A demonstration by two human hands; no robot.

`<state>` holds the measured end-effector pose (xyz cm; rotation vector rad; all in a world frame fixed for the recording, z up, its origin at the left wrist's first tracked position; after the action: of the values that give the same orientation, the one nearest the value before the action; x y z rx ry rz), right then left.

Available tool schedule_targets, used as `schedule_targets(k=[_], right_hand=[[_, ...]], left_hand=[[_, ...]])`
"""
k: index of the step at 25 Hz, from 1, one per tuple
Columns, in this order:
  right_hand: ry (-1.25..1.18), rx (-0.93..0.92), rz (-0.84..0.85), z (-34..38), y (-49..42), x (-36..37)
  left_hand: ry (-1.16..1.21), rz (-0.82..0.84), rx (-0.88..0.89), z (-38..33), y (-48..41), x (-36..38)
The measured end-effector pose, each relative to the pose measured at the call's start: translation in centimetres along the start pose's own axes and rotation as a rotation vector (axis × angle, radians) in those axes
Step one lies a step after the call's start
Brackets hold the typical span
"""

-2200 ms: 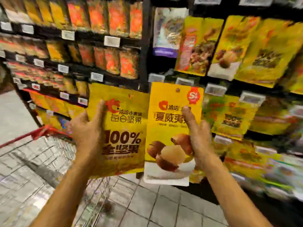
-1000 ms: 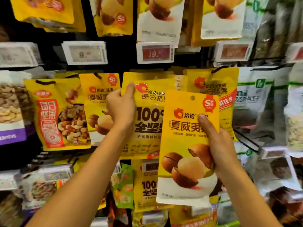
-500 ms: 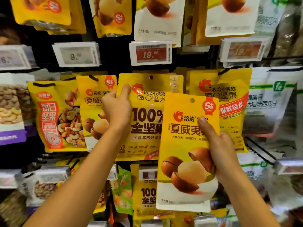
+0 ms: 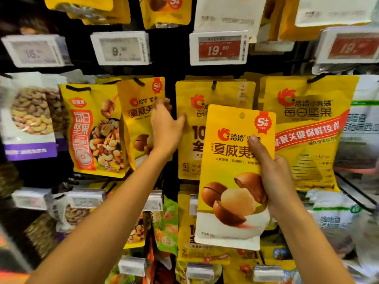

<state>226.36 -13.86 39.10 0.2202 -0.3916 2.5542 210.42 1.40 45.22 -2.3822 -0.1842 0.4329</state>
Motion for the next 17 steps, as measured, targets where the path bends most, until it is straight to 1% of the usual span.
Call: schedule_targets(k=[1, 2, 4, 5, 6, 8, 10, 11, 14, 17], right_hand=[[0.004, -0.003, 0.022, -0.3, -0.1, 0.6], [0.015, -0.005, 0.056, -0.6, -0.1, 1.7], [0.041, -0.025, 0.126, -1.2, -0.3, 4.5], [0.057, -0.038, 0.152, -1.5, -0.5, 6.2], [0.073, -0.050, 0.174, -1.7, -0.6, 8.1], [0.100, -0.084, 0.206, -1.7, -0.9, 11.6], [0.099, -0.128, 0.214, -1.2, -1.1, 14.5], [0.093, -0.158, 0.217, -0.8, -1.1, 15.8], [0.114, -0.265, 0.165, 1.0, -1.9, 18.2], [0.178, -0.276, 0.072, 2.0, -3.5, 19.2]], left_hand=[[0.038, -0.011, 0.017, 0.3, 1.0, -1.3], [0.168, 0.033, -0.020, 0.8, 2.2, -2.5], [0.504, 0.263, -0.163, 1.0, 4.8, -3.9], [0.601, 0.349, -0.200, 1.0, 5.6, -4.5], [0.637, 0.364, -0.203, 1.2, 6.1, -5.3], [0.652, 0.234, -0.187, 1.6, 5.6, -7.1], [0.612, 0.072, -0.193, 2.2, 3.9, -8.8], [0.598, 0.023, -0.193, 2.5, 2.9, -9.5], [0.562, -0.033, -0.202, 3.1, -0.1, -10.6], [0.528, -0.041, -0.238, 3.5, -2.2, -10.5]])
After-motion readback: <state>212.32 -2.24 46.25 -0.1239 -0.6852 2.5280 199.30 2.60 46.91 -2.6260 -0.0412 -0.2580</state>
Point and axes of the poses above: each hand's wrist, its own y-axis away from the middle knuckle, its own x-axis out of the palm, z = x × y, the point moved 5 cm from there along -y, towards the middle knuckle, and after that the axes turned 3 degrees about x, right-handed, at the moved point
